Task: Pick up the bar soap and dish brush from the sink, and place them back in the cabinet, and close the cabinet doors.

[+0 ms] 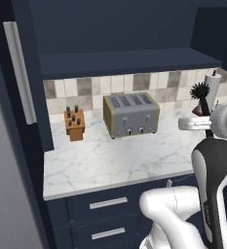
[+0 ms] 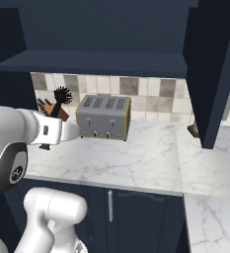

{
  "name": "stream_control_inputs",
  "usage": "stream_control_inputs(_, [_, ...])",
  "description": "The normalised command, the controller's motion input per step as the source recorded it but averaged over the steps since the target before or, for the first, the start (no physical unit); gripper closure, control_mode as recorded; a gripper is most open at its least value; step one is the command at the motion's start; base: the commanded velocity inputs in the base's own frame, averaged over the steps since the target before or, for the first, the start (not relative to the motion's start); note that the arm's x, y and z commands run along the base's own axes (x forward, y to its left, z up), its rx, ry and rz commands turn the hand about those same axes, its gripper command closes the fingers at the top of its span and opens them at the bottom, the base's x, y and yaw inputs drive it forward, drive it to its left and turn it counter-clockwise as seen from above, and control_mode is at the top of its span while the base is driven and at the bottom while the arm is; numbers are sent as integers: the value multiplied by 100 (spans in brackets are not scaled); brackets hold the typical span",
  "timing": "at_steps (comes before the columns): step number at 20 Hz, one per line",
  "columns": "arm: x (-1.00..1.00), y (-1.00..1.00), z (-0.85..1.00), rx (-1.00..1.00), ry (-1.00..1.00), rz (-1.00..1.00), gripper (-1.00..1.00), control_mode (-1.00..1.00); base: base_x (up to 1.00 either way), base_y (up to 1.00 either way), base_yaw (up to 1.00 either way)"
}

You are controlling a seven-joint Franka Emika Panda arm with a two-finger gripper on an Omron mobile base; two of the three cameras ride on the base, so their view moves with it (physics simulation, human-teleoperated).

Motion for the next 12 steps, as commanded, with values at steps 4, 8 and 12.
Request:
stream_control_inputs(4, [1,-1,25,0,-2,0,100,-100,0,0,0])
stream_control_inputs(8, [0,0,49,0,-6,0,100,-100,0,0,0])
stream_control_inputs(12, [3,0,49,0,-7,0,100,-100,0,0,0])
